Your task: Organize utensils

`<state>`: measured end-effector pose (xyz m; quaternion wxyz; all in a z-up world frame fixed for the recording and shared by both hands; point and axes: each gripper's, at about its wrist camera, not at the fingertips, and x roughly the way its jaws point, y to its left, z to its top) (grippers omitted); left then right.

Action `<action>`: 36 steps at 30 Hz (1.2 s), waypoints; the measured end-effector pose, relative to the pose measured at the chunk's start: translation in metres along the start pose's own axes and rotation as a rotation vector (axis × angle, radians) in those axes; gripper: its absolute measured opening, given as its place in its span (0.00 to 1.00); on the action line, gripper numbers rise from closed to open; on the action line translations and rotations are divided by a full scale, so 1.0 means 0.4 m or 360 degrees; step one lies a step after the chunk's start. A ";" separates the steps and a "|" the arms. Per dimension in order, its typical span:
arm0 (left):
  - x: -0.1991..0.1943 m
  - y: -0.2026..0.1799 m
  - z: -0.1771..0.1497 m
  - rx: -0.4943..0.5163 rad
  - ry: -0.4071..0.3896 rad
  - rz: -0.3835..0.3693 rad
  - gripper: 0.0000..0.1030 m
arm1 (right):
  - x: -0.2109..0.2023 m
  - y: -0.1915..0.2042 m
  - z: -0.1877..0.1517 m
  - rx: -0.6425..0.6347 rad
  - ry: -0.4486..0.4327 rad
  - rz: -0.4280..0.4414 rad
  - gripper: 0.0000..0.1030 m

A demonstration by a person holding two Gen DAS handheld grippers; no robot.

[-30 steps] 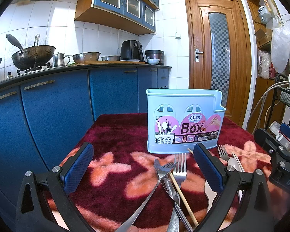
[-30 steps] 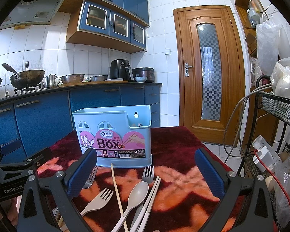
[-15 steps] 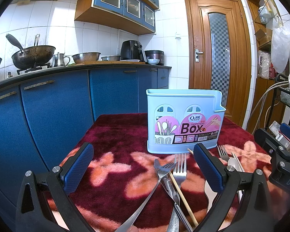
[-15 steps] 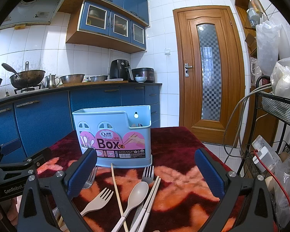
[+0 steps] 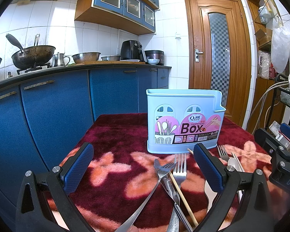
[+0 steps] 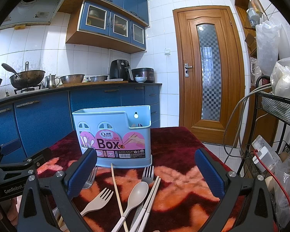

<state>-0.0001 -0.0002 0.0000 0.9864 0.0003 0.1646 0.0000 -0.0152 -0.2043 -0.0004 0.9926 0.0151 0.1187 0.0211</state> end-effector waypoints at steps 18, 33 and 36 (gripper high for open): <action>0.000 -0.002 0.001 0.0009 -0.0008 -0.0006 1.00 | 0.005 0.007 0.006 -0.0002 0.0017 0.0024 1.00; 0.040 0.036 0.028 0.0025 0.0299 -0.0149 1.00 | 0.021 -0.033 0.005 -0.0020 0.0332 0.0090 1.00; 0.061 0.053 0.024 0.0023 0.0410 -0.0162 1.00 | 0.033 -0.044 0.003 -0.0049 0.0444 0.0083 1.00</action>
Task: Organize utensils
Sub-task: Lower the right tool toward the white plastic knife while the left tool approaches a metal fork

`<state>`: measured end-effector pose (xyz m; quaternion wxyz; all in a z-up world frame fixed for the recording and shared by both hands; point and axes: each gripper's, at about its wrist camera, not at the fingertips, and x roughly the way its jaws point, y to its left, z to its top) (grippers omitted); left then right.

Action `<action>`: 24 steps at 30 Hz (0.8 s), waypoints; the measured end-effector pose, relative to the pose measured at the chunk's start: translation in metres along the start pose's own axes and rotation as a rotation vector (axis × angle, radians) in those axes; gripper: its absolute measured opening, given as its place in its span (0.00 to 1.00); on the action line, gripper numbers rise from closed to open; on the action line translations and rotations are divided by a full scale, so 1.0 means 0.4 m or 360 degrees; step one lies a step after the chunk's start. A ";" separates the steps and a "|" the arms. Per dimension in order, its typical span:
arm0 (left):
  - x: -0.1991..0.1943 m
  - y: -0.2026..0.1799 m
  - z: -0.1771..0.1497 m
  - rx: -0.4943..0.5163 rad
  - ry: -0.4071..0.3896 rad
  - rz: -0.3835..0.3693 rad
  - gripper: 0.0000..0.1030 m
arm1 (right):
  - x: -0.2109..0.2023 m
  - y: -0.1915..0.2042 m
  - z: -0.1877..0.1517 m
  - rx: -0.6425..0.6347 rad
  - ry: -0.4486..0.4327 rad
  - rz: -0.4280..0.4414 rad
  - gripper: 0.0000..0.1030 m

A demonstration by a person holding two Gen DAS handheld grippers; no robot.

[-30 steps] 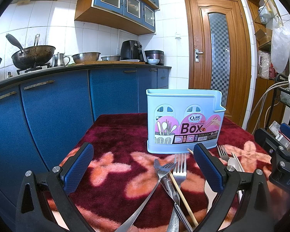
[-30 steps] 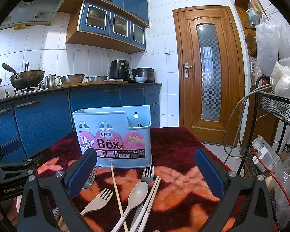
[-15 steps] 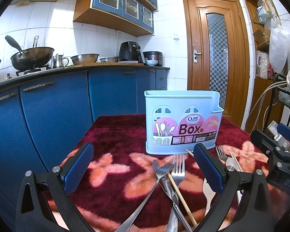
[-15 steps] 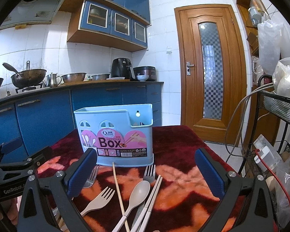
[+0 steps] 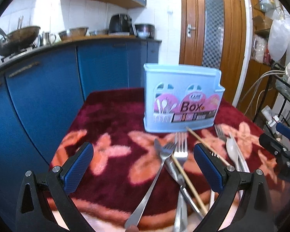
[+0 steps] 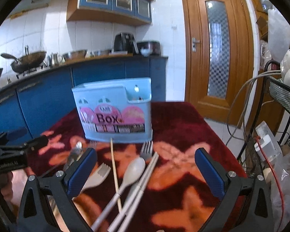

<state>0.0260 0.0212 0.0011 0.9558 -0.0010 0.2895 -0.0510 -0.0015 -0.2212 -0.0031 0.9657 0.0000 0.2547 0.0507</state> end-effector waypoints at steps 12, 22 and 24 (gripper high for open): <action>0.100 0.011 -0.040 0.0193 0.0449 0.0025 0.87 | 0.072 -0.034 -0.013 -0.0062 0.0450 0.0097 0.83; 0.160 0.006 -0.059 0.0253 0.0646 -0.0033 0.61 | 0.167 -0.056 -0.031 0.0028 0.0786 0.0232 0.49; 0.163 0.009 -0.059 0.0233 0.0654 -0.0048 0.60 | 0.174 -0.058 -0.027 0.0040 0.0802 0.0252 0.38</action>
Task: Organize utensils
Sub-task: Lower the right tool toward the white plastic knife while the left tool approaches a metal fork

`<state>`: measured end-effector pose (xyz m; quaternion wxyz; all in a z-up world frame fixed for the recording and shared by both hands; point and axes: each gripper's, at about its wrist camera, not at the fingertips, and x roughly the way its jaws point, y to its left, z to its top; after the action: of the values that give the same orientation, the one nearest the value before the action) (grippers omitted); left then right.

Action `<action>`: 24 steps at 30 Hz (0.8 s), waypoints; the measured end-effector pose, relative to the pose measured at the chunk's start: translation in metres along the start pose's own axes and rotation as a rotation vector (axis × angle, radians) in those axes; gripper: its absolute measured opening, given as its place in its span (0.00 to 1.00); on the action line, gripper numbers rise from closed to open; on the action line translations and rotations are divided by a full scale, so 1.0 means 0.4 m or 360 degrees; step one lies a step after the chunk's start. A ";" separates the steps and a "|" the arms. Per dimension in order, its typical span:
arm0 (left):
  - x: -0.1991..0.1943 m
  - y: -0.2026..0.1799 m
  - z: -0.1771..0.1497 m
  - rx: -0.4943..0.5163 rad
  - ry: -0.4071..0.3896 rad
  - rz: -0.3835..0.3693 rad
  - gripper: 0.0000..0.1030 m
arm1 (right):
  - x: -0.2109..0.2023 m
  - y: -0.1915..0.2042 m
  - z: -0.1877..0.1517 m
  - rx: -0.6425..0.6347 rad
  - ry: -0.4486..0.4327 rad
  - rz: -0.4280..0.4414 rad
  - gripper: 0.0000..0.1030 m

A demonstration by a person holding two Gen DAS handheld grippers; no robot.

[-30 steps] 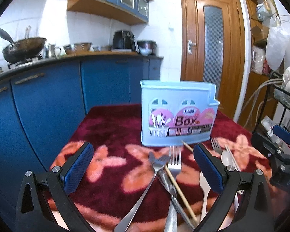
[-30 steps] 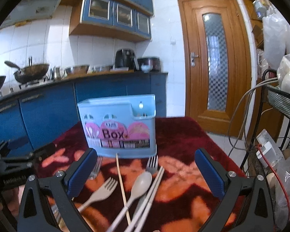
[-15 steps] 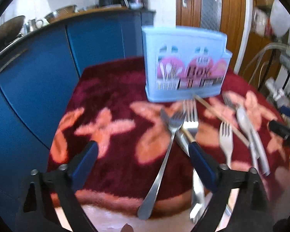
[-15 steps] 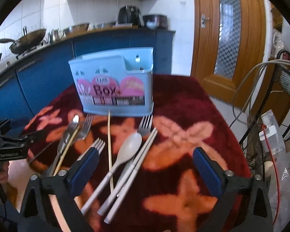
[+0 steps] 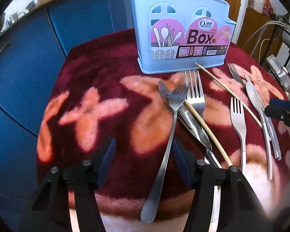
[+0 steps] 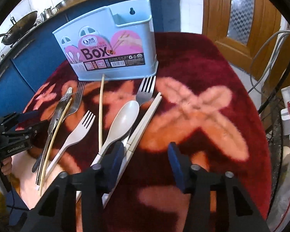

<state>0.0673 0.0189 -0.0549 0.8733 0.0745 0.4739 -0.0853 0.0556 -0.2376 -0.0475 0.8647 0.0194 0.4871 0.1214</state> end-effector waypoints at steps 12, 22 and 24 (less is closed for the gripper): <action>0.003 -0.024 0.026 0.0065 0.0041 -0.0117 0.21 | 0.012 -0.007 0.030 0.0061 0.0135 0.0153 0.02; -0.034 -0.002 -0.004 0.0034 0.0173 -0.0178 0.12 | -0.008 -0.027 0.001 0.0010 0.0219 0.0092 0.02; -0.033 0.003 0.001 0.0020 0.0178 -0.0194 0.12 | -0.009 -0.030 0.009 0.0056 0.0218 0.0112 0.02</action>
<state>0.0608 0.0212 -0.0438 0.8381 0.0556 0.5251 -0.1368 0.0593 -0.2499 -0.0443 0.8240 0.0433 0.5462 0.1441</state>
